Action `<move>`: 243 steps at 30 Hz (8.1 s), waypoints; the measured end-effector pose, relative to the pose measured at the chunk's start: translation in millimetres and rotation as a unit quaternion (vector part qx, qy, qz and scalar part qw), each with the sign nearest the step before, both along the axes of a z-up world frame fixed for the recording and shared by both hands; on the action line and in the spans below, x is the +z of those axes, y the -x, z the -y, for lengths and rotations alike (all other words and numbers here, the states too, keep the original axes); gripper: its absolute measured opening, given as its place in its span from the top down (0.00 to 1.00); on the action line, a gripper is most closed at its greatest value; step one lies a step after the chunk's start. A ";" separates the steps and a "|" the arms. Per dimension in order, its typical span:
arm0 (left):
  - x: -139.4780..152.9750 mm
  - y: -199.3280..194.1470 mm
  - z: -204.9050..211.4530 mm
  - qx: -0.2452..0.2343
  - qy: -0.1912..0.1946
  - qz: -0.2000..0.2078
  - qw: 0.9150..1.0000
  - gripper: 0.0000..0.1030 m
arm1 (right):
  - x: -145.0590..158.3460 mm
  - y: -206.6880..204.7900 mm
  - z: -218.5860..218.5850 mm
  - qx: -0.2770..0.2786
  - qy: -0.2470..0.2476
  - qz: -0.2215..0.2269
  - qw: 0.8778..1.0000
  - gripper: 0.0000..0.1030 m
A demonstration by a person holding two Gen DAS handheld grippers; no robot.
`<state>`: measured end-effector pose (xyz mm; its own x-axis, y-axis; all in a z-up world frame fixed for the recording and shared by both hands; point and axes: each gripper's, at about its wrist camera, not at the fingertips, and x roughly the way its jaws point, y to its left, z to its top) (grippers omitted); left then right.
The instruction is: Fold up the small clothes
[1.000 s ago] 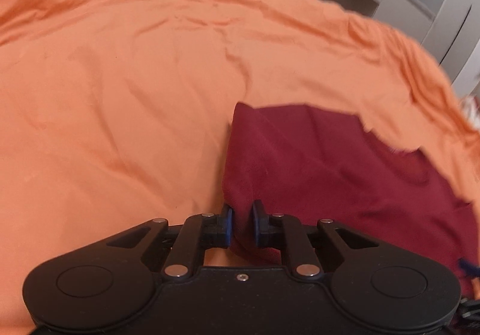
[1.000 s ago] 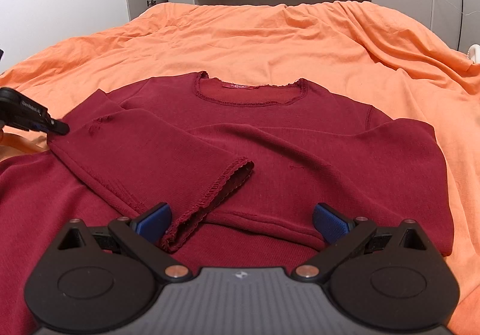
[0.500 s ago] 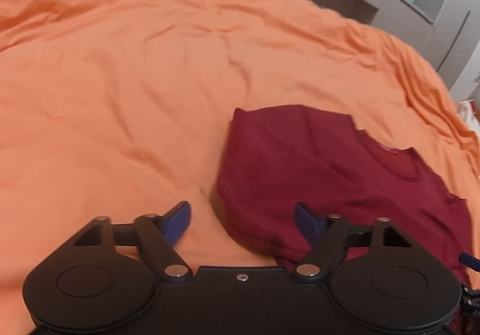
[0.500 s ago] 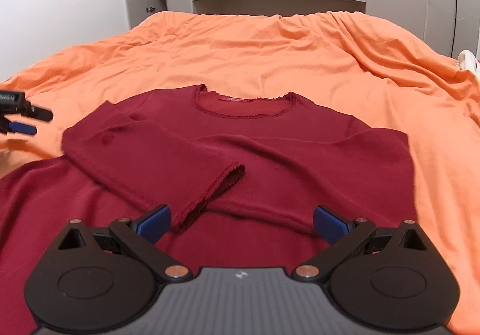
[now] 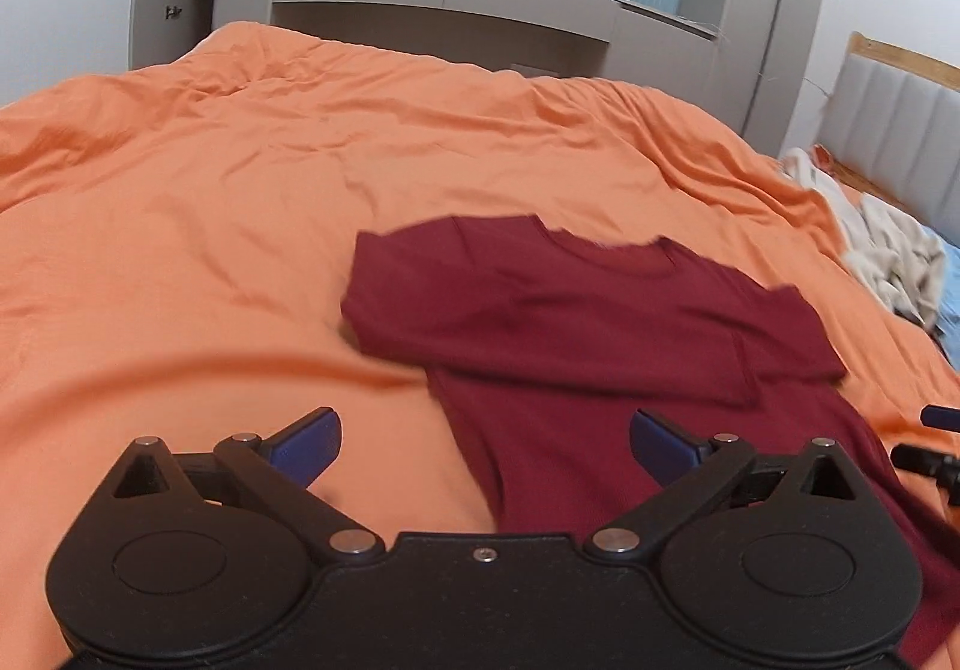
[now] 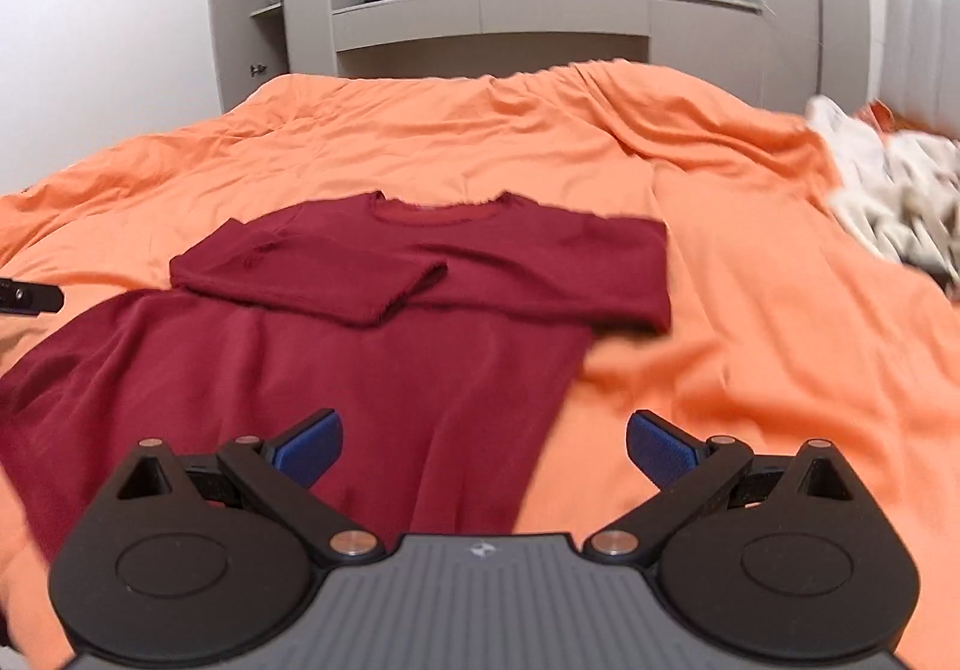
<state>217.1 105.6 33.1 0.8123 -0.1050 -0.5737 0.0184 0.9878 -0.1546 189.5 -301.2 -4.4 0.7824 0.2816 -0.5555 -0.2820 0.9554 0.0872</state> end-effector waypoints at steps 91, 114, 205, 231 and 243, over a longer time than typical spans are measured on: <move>16.9 143.6 72.5 -0.151 -0.293 0.166 0.929 0.95 | 50.0 180.9 -40.3 0.038 0.181 0.306 0.934 0.95; 113.0 227.0 97.7 -0.144 -0.231 0.227 0.935 0.94 | 123.6 145.2 -28.8 0.043 0.198 0.360 0.911 0.94; -29.6 -87.8 -83.2 -0.052 0.241 -0.084 0.966 0.01 | -7.2 -109.0 -15.1 -0.012 0.122 0.047 0.991 0.00; -11.1 27.0 -61.3 -0.069 0.274 -0.032 0.959 0.01 | -9.6 -72.2 -6.3 -0.061 0.117 0.031 0.991 0.00; -27.4 44.7 5.8 -0.187 0.283 -0.067 0.938 0.01 | -2.4 -80.0 1.2 -0.030 0.062 0.027 0.997 0.00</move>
<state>172.4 99.8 5.7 0.5823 -0.6868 -0.4350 0.2905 0.6755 -0.6777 269.5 -302.5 -6.9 0.8254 0.1655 -0.5398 -0.2252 0.9732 -0.0460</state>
